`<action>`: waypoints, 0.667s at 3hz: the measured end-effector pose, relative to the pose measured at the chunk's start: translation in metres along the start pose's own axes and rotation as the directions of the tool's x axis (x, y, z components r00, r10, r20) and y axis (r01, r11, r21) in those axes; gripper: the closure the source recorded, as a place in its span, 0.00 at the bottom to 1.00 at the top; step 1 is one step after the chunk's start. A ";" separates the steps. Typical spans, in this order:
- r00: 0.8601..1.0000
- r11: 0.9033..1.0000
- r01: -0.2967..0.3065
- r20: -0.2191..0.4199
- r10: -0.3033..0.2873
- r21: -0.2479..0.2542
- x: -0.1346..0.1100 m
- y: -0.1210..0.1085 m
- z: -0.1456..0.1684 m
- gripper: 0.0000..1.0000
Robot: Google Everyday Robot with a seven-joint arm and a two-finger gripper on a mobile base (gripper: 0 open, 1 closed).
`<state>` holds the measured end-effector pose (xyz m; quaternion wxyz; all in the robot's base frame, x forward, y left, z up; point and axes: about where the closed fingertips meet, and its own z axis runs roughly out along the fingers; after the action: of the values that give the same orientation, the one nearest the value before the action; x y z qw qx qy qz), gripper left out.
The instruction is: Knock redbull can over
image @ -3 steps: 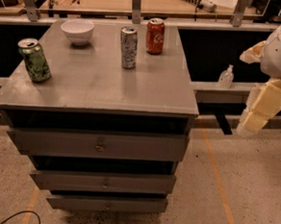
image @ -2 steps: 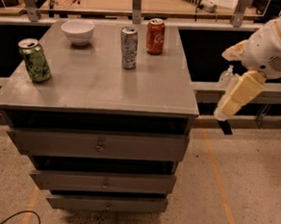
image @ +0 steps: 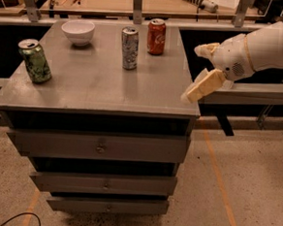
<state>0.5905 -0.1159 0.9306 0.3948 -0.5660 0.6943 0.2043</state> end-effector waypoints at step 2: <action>0.997 0.984 -0.059 0.068 0.048 0.169 -0.013 -0.039 0.035 0.00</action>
Offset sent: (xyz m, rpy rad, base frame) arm 0.0230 0.0217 -0.0092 0.0342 -0.0356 -0.0630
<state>0.6392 -0.0924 0.9261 0.4583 -0.5044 0.7112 0.1723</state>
